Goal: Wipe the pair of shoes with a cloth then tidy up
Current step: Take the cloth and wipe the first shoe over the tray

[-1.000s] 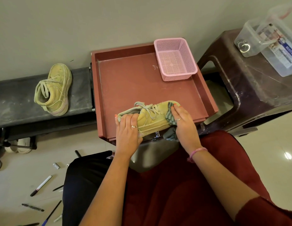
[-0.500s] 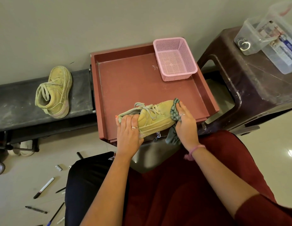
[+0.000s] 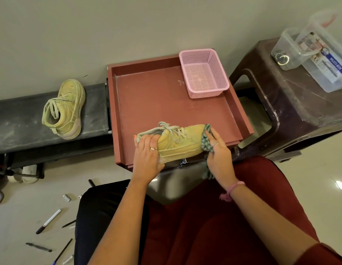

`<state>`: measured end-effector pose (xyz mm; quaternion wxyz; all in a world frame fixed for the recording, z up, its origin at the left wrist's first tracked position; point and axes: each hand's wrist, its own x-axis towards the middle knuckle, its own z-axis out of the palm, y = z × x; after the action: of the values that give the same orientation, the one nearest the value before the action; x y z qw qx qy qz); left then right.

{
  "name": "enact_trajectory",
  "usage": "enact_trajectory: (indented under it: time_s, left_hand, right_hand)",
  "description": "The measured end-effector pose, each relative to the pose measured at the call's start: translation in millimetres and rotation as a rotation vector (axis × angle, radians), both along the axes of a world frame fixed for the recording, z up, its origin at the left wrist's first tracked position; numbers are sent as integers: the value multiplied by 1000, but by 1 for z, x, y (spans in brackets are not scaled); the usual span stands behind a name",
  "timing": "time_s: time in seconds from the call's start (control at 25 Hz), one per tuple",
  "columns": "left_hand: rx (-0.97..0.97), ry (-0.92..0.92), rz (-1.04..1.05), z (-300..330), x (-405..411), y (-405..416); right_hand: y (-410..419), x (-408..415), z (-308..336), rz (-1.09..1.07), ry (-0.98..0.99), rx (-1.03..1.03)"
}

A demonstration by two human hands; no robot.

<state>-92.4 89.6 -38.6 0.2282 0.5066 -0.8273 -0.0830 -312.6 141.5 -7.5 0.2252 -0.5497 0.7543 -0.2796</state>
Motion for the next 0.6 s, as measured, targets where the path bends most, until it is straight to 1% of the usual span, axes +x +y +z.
enact_trajectory:
  time_s: [0.12,0.2,0.32,0.4,0.48,0.6]
  left_hand:
    - [8,25,10,0,-2,-1]
    - [13,24,13,0,-2,0]
    - [38,9,16,-1,-2,0]
    - [47,14,25,0,-3,0]
    - [48,31,33,0,-2,-3]
    - [36,37,41,1,-2,-4]
  right_hand:
    - [8,14,-4,66,75,-30]
    - [-9,6,-4,71,91,-13]
    - [-47,-17,-1,-8,3,166]
    - [-61,-25,4,19,-33,267]
    - [-57,-21,10,32,-40,254]
    - [-31,3,13,-11,-7,146]
